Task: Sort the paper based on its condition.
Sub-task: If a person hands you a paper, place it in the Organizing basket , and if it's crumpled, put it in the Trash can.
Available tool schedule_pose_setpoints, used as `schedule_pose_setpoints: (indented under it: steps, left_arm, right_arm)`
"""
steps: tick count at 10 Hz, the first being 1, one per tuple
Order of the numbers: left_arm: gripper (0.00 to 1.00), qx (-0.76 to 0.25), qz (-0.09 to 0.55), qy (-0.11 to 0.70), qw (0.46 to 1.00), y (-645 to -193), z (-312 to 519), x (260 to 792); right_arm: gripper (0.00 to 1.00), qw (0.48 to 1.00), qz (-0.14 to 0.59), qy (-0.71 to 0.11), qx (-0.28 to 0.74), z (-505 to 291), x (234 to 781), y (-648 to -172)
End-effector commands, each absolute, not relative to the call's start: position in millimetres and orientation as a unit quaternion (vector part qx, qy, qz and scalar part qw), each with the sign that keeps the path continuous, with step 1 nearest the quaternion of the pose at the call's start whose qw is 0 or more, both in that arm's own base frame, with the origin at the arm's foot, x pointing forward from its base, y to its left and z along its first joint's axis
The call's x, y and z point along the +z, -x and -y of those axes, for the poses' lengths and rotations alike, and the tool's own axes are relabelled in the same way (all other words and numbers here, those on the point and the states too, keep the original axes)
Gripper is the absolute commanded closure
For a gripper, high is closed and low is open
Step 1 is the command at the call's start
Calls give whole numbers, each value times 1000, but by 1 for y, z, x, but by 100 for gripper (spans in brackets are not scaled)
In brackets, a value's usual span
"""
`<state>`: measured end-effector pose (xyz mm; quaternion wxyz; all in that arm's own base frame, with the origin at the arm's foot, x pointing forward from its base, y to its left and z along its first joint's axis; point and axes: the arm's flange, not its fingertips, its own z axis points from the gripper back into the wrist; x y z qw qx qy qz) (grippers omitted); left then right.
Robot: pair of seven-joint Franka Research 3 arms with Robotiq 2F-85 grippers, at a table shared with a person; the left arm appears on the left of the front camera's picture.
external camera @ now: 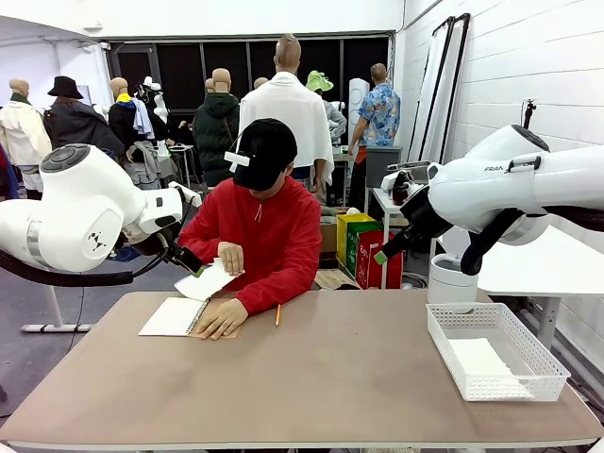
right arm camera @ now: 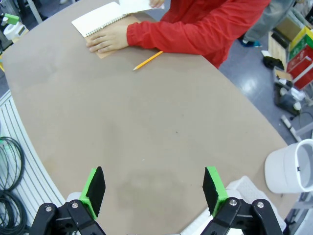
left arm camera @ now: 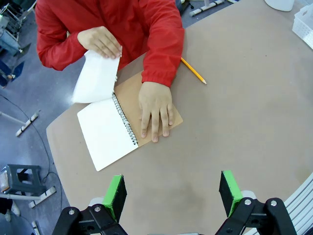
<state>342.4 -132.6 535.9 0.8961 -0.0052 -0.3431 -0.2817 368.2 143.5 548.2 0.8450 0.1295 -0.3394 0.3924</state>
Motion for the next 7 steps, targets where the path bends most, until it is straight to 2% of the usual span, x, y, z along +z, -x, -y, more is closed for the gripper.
schedule_pose_setpoints:
  steps: [1,7]
  left_arm:
    - [0,-283,345,6,895,-342,132,536]
    - [0,-283,345,6,895,-342,132,536]
  right_arm:
    - [0,846,339,-129,391,-143,547,-368]
    - [0,846,339,-129,391,-143,547,-368]
